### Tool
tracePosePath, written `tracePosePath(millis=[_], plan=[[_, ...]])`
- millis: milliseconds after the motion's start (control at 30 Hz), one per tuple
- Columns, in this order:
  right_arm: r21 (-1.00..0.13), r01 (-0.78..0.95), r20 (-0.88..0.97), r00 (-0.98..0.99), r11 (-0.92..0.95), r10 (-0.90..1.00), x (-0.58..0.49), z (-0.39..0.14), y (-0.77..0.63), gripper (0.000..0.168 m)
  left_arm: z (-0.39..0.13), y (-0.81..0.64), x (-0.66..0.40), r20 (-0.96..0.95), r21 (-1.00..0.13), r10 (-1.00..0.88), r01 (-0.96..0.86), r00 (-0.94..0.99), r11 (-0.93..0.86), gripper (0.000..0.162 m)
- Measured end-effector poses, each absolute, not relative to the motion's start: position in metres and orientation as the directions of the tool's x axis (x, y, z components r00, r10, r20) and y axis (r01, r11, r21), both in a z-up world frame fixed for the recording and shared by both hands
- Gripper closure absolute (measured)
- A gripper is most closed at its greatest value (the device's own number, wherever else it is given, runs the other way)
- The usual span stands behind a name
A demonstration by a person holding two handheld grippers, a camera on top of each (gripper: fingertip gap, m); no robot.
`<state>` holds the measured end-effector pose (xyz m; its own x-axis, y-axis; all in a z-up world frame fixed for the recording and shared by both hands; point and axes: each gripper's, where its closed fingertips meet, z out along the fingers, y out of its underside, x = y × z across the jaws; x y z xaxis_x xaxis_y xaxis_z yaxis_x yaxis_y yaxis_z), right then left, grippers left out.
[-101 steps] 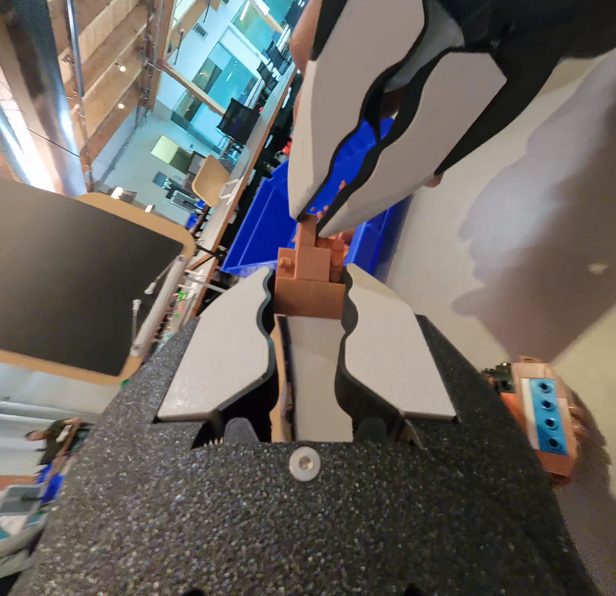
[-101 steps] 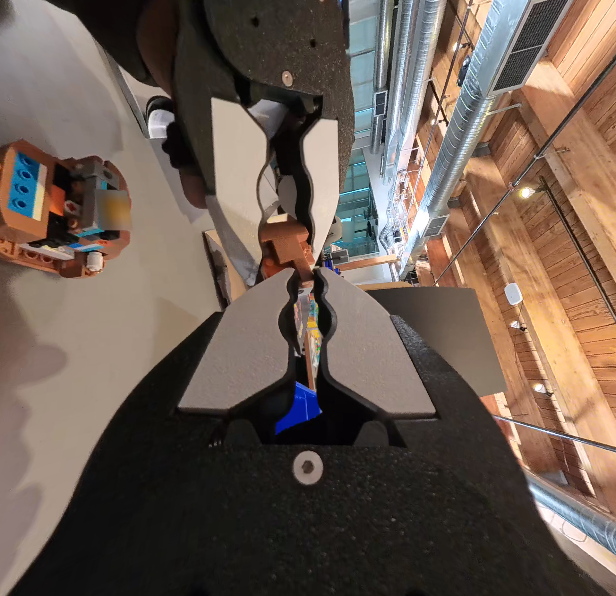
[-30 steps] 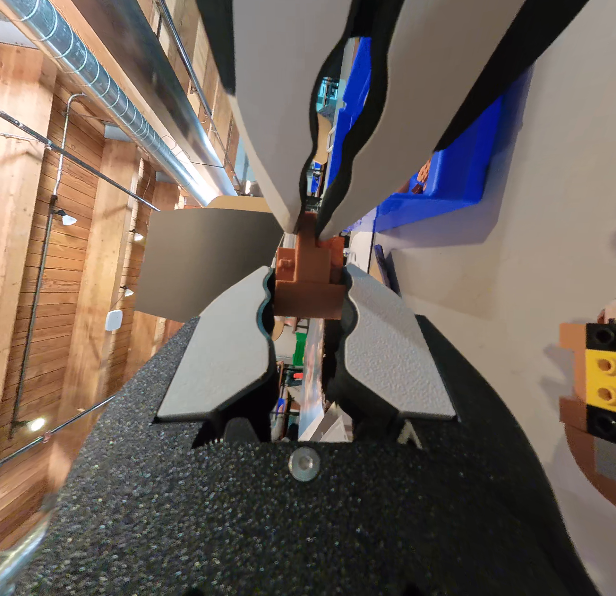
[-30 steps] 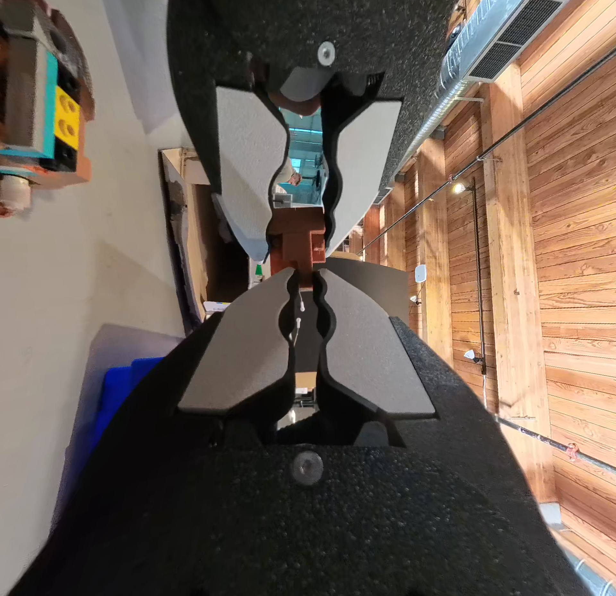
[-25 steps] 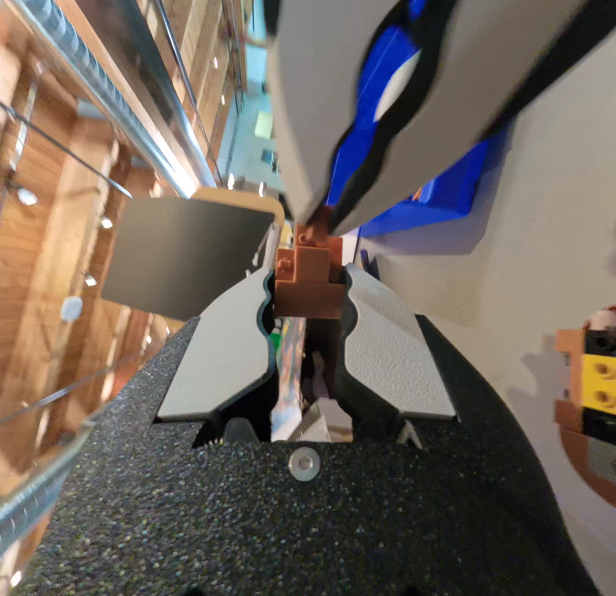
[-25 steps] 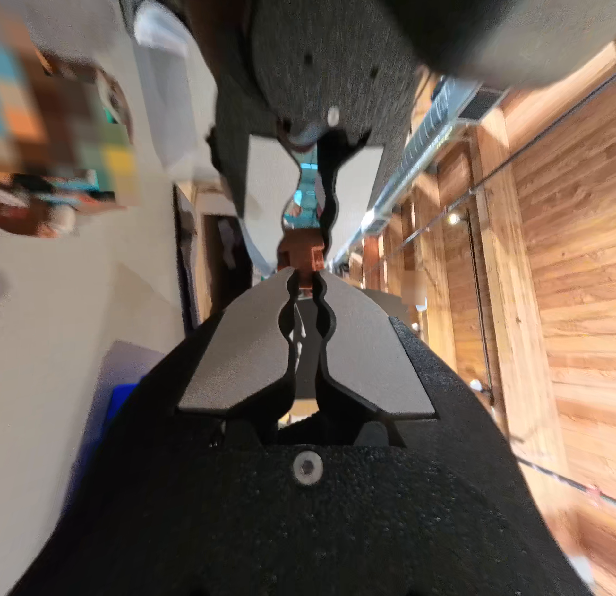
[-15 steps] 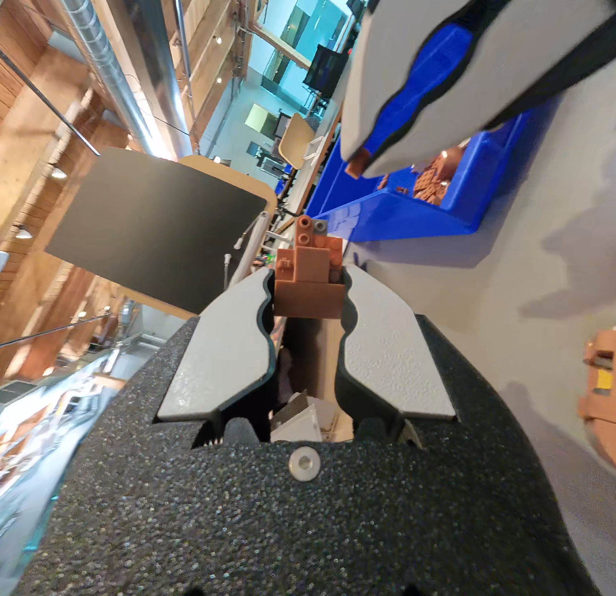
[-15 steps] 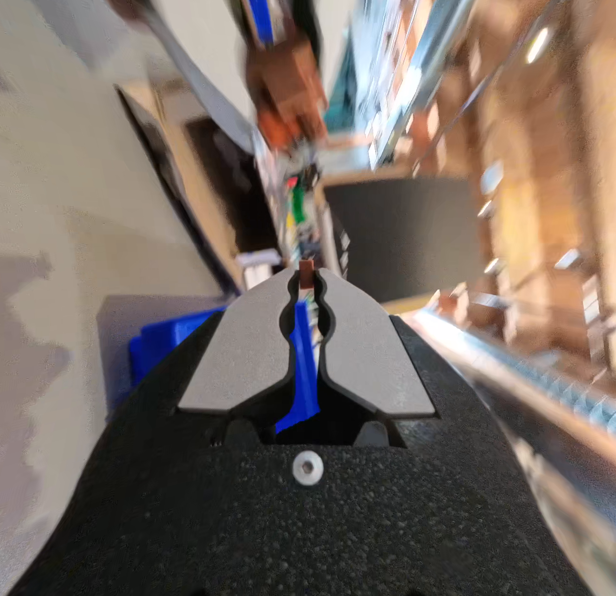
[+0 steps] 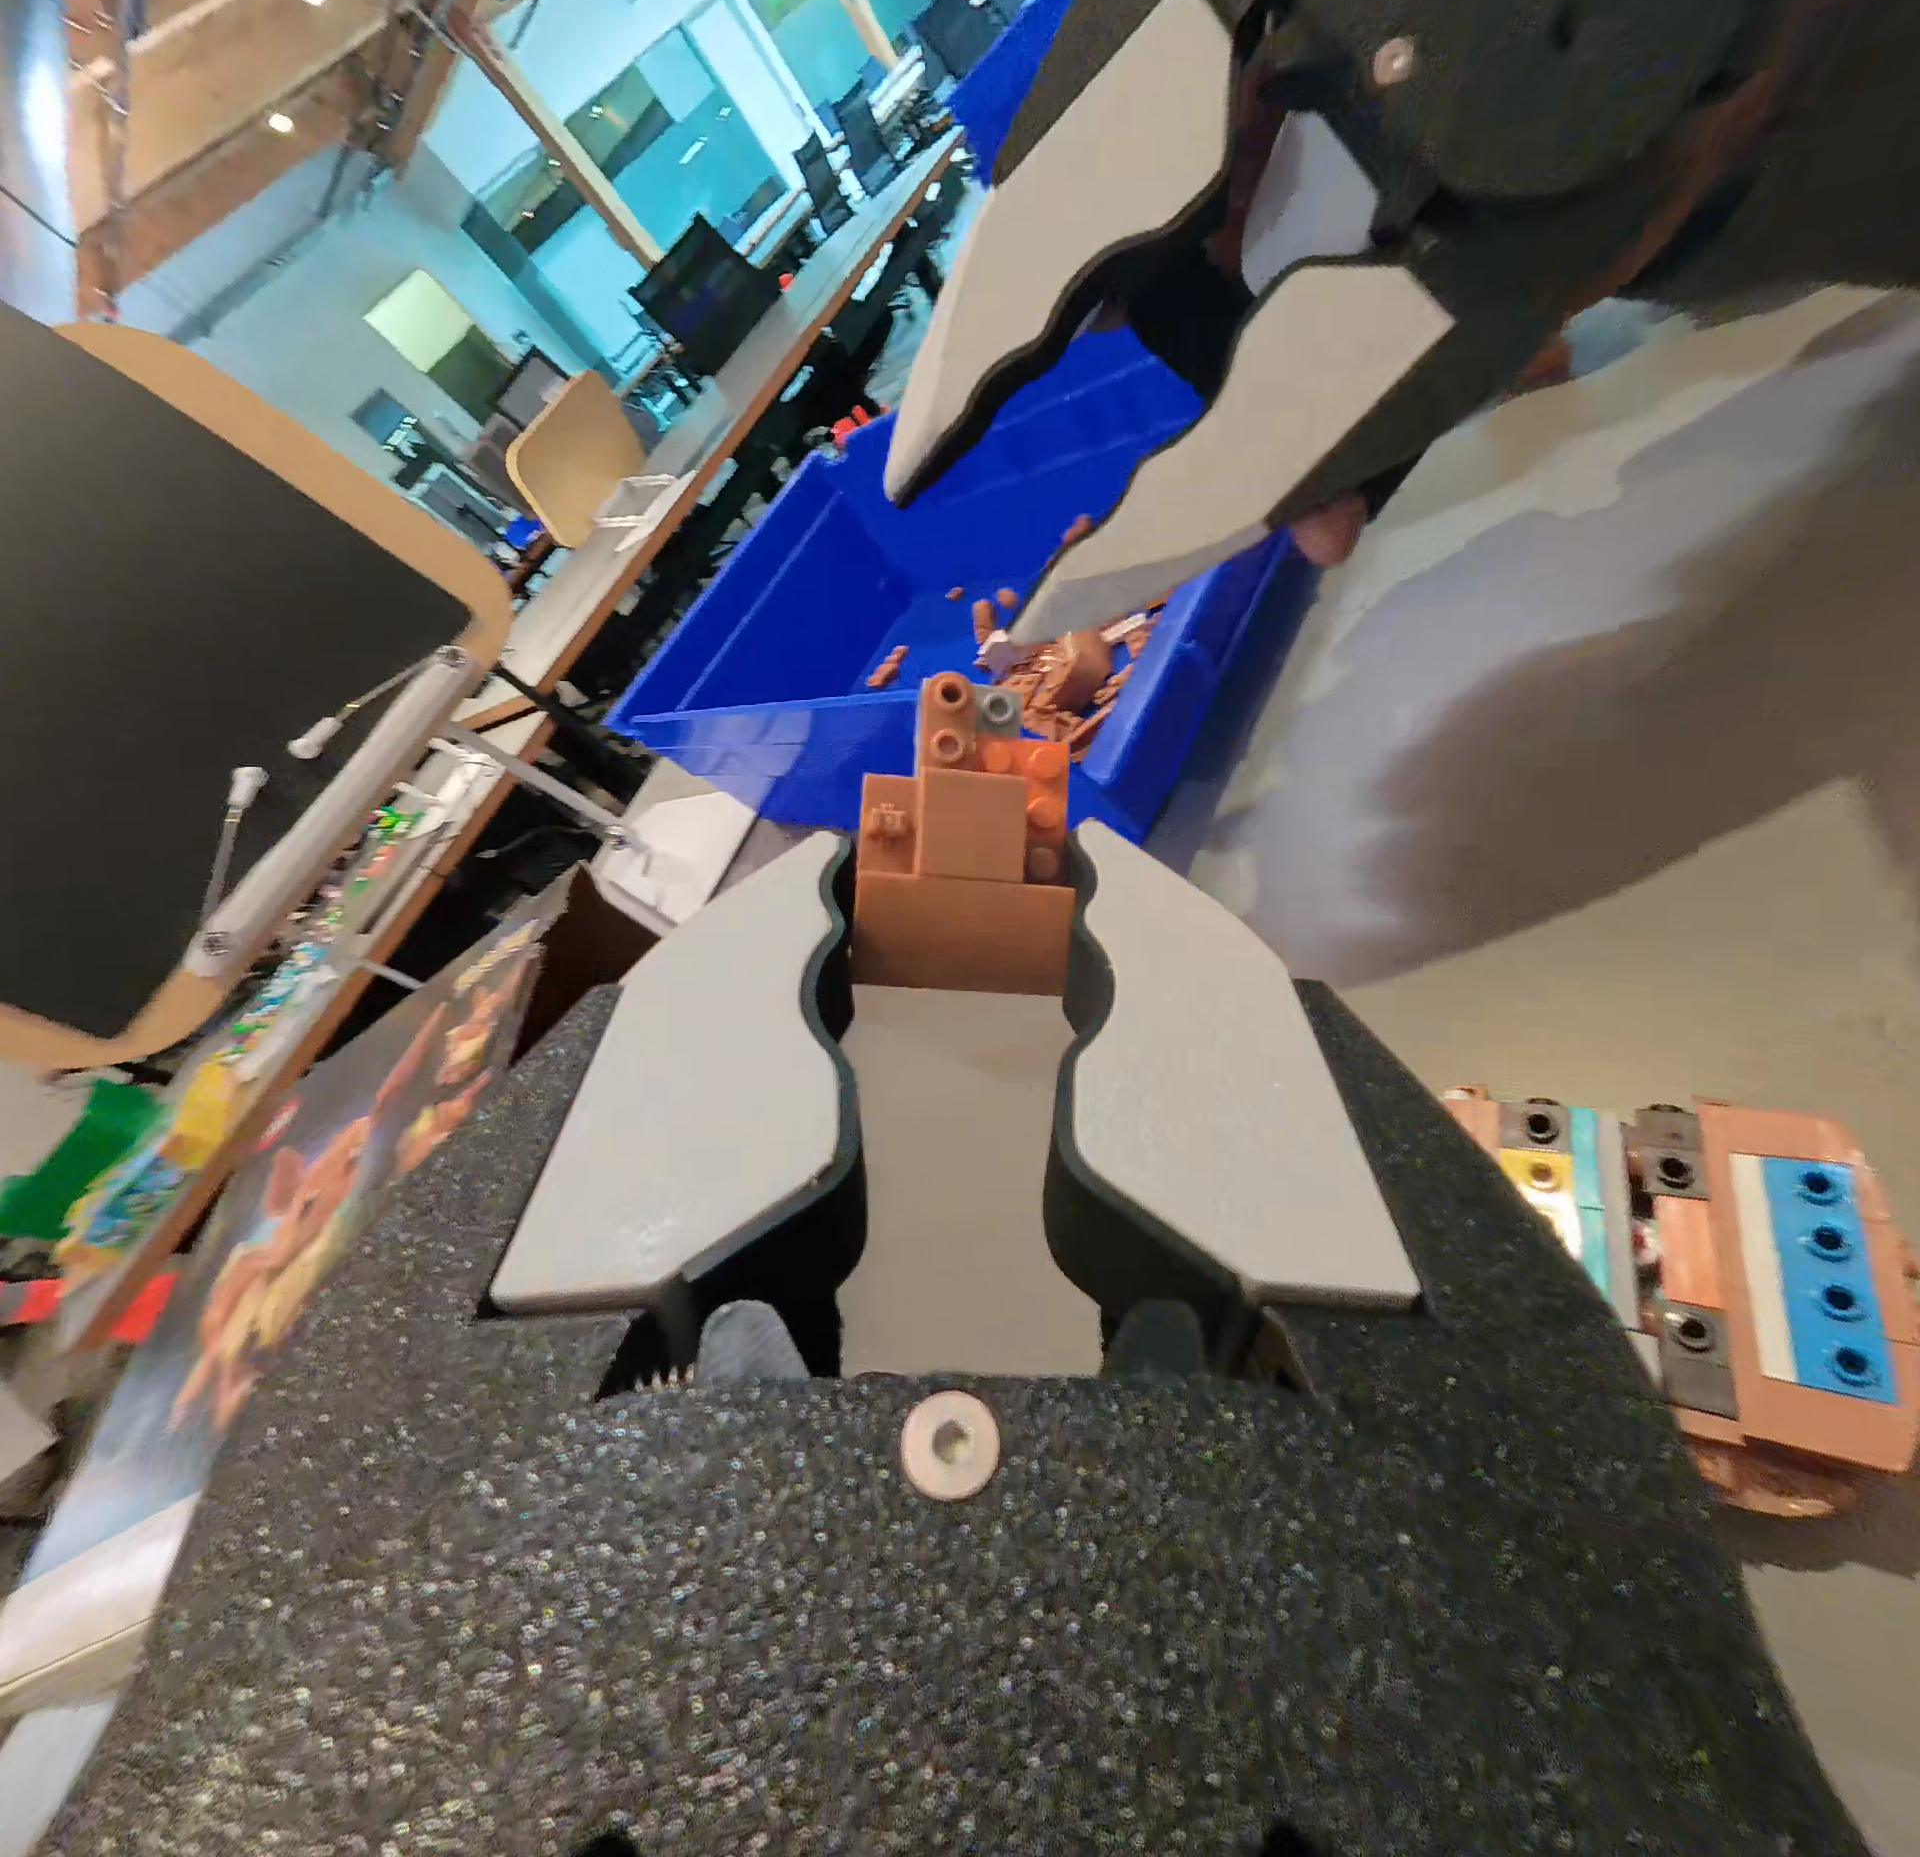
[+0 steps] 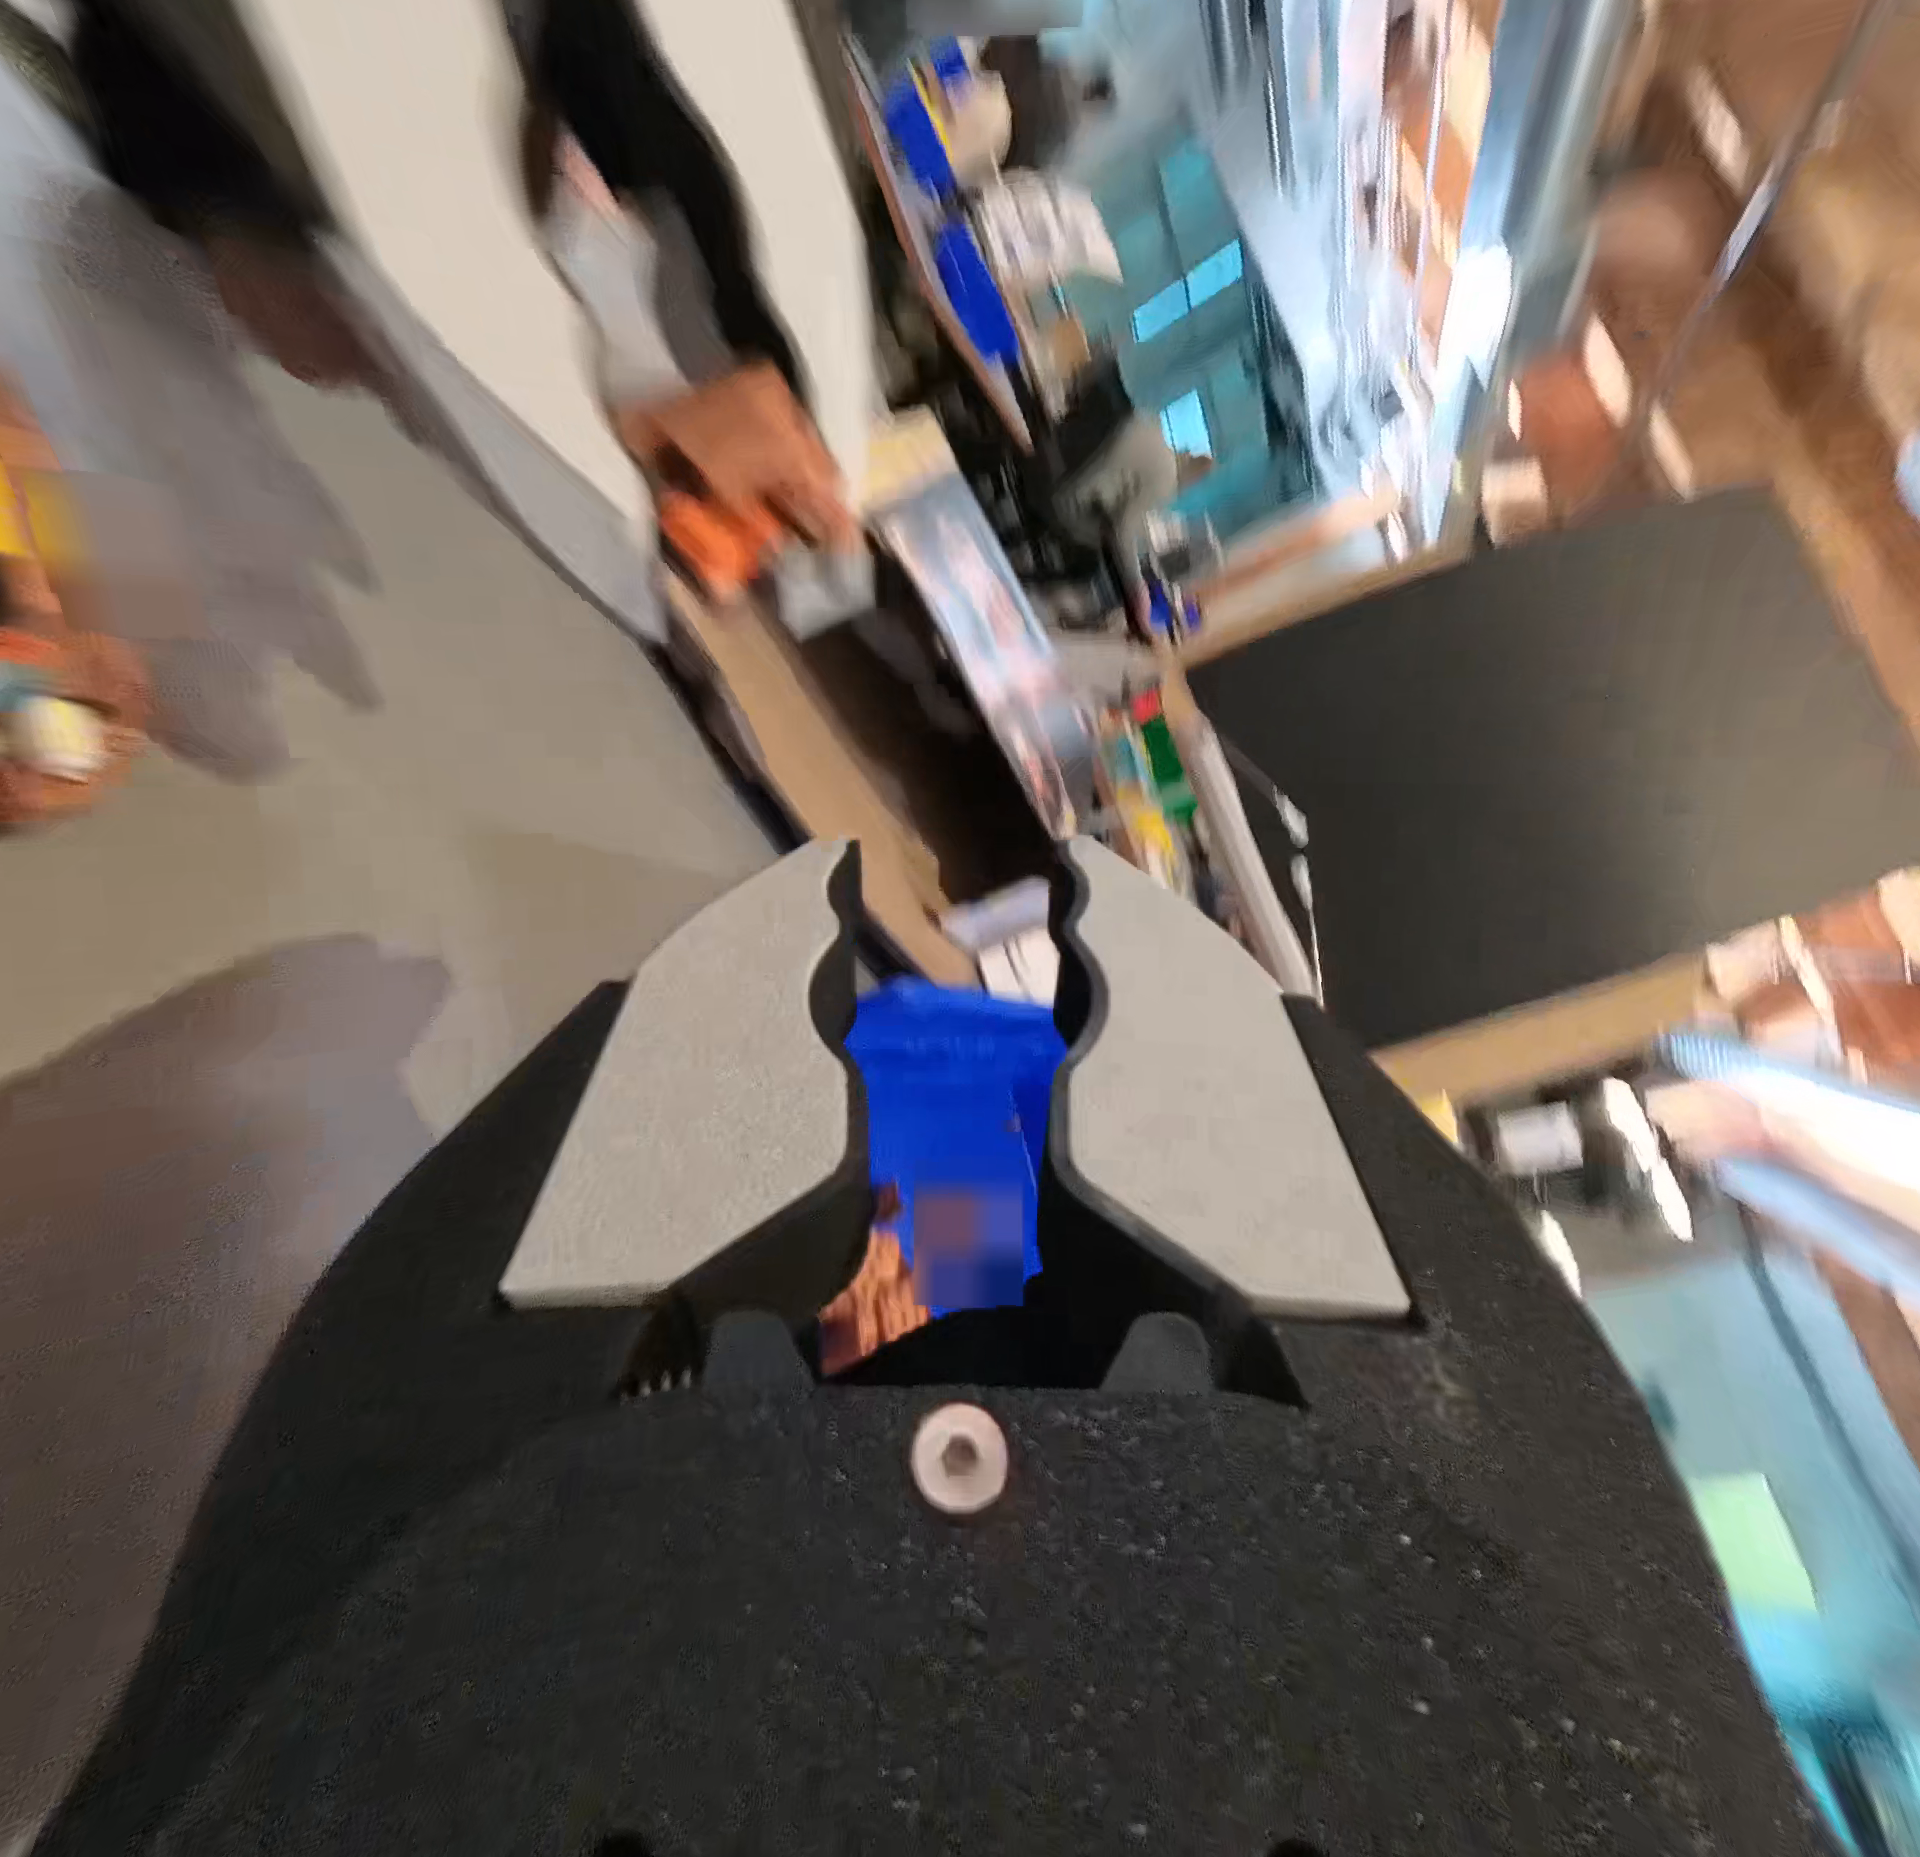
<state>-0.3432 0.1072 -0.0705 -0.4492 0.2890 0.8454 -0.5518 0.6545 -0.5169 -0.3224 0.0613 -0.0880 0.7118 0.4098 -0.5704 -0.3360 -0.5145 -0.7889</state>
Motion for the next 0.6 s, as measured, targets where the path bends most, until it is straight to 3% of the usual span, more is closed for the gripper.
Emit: tracePosePath(millis=[133,300,600], plan=[[-0.448,-0.717,0.884,-0.445,0.534,0.144,-0.3,-0.075,0.078,0.131,-0.096,0.067,-0.314,-0.554,-0.784,0.345,-0.334,0.758,-0.524,0.124],[-0.399,-0.75,0.898,-0.437,0.528,0.057,-0.29,-0.089,0.071,0.137,-0.104,0.073,-0.299,-0.606,-0.724,0.226,-0.411,0.763,-0.554,0.124],[-0.421,-0.778,0.88,-0.475,0.466,0.001,-0.275,-0.09,0.074,0.148,-0.111,0.072,-0.291,-0.634,-0.674,0.145,-0.451,0.76,-0.585,0.124]])
